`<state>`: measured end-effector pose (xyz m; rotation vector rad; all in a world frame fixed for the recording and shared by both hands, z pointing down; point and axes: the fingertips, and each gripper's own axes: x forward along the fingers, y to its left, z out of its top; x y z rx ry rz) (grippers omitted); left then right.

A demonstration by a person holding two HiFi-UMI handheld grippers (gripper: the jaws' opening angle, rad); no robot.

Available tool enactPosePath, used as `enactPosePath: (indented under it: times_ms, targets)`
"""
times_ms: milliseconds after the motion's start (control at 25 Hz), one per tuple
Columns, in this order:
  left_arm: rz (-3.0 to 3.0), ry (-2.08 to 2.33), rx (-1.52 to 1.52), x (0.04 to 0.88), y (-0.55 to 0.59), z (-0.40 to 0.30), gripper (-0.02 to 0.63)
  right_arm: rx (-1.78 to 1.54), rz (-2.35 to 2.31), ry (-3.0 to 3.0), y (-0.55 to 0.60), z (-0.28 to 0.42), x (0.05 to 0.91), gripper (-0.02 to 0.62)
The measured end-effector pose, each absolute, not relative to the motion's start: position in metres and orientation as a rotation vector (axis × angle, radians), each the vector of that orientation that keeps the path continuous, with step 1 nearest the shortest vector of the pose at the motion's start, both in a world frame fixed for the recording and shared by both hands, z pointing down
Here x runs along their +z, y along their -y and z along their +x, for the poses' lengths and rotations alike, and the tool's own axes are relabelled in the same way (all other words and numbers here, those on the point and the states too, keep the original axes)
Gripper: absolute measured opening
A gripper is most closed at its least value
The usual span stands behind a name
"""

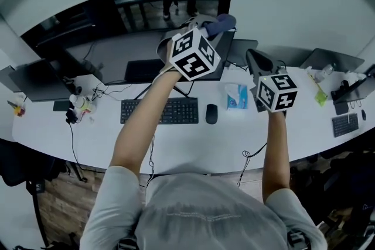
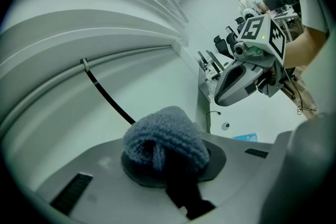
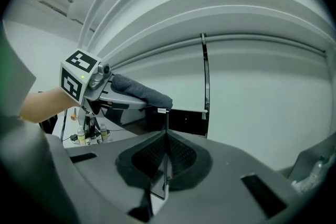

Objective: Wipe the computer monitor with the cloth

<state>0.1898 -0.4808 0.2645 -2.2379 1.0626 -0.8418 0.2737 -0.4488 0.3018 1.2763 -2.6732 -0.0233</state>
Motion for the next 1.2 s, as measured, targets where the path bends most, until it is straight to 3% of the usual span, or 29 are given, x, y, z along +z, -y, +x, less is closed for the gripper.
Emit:
enactPosePath:
  times_ms: [560,1200]
  targets:
    - [-2.250,-1.151,-0.838,0.268,0.459,0.068,0.057,-0.018,1.213,2.699,0.427,0.158,0.298,0.002]
    - [-2.221,-1.354,-0.857,0.275,0.417,-0.143,0.057,-0.059,1.035,2.775,0.390,-0.040,0.293,0.002]
